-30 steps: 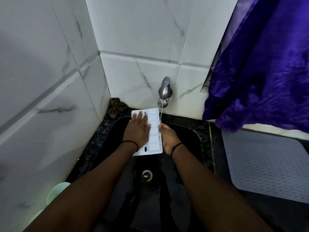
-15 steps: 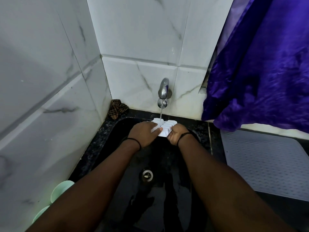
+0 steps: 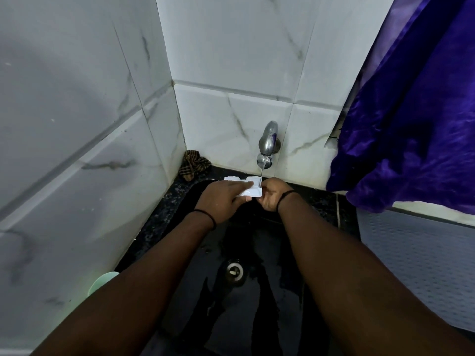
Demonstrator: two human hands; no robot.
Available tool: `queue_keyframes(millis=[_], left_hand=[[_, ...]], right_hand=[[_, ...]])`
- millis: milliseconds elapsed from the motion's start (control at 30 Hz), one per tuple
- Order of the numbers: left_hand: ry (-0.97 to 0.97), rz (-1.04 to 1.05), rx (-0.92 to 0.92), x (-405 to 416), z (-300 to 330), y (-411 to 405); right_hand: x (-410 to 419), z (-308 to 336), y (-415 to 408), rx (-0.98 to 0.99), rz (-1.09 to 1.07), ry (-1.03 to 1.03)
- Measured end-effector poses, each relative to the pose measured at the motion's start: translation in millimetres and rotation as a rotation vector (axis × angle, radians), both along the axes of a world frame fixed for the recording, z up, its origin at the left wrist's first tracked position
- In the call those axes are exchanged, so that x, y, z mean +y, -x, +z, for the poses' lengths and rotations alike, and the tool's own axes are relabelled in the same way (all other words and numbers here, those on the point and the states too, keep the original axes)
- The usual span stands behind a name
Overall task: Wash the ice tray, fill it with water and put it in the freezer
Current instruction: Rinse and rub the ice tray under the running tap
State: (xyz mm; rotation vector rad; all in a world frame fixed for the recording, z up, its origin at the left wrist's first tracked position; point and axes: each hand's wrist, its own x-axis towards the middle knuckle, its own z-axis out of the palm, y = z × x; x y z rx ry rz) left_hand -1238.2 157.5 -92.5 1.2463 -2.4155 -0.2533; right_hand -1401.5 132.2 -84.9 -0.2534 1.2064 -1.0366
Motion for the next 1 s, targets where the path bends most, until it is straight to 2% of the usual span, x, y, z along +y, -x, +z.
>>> queue_keyframes(millis=[133, 233, 300, 467, 567, 600, 667, 767, 800, 867, 933, 1000], left_hand=[[0.018, 0.025, -0.101, -14, 11, 18], [-0.016, 0.021, -0.107, -20, 15, 35], [-0.085, 0.015, -0.038, -21, 14, 43], [-0.242, 0.044, 0.295, -16, 5, 35], [-0.298, 0.189, 0.364, -20, 1, 21], [-0.340, 0.253, 0.362, -22, 0, 18], [-0.550, 0.357, 0.452, -22, 0, 14], [-1.143, 0.435, 0.721, -4, 1, 19], [-1.234, 0.434, 0.750, 1, -3, 23], [-1.214, 0.512, 0.862, 6, -11, 31], [-1.043, 0.637, 0.943, 11, -17, 33], [-0.996, 0.643, 1.067, 17, -22, 29]], right_hand=[[-5, -3, 10, -0.021, -0.041, 0.010], [-5, -8, 25, -0.024, -0.047, -0.014], [-2, -10, 34, -0.053, -0.046, -0.021], [0, -9, 36, -0.087, -0.044, -0.012], [3, -11, 31, -0.024, -0.033, -0.008], [5, -13, 30, 0.063, 0.021, 0.001], [13, -15, 25, 0.472, 0.223, 0.077], [40, -15, 2, 1.181, 0.515, 0.308], [54, -14, -10, 1.353, 0.584, 0.380], [81, -19, -29, 1.546, 0.647, 0.519], [105, -26, -39, 1.538, 0.659, 0.624], [118, -32, -34, 1.510, 0.598, 0.626]])
